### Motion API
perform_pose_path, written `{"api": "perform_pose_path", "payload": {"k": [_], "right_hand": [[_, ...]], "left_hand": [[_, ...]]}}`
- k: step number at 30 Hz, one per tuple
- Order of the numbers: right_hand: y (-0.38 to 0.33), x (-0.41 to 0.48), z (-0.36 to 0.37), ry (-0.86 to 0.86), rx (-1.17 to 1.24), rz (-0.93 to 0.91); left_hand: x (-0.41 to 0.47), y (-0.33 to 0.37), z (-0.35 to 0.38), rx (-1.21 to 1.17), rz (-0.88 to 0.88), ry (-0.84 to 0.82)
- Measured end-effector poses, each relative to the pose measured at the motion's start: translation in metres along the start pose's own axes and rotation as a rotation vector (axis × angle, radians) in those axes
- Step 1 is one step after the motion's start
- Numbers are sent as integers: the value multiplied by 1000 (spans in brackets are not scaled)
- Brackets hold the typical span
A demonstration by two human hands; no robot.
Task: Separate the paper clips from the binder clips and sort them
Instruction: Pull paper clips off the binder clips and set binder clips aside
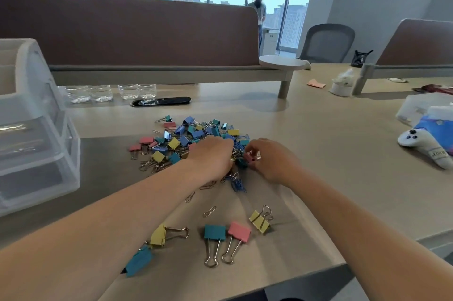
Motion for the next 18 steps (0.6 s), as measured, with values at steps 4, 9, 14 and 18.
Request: {"api": "perform_pose_path", "payload": {"k": [4,9,14,18], "right_hand": [[1,-5,-6,31,101,22],[2,-8,-18,102,248,101],[-3,-13,-26,107,490,182],[-5,-22,-29,107,548,230]], "left_hand": [[-1,0,-1,-62,-20,-17],[-4,-6,-8,-87,-56,-24],[-13,-13,-20,-163,-109,-25],[-23,-13,-32,-284,-126,-6]]}}
Point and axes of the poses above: each hand's wrist, its own x-axis towards the middle knuckle, its own z-axis out of the palm, y = z × x, the point moved 10 cm from there along x, towards the middle knuckle, and after that the axes turned 11 degrees about y, right-handed, at the moved point
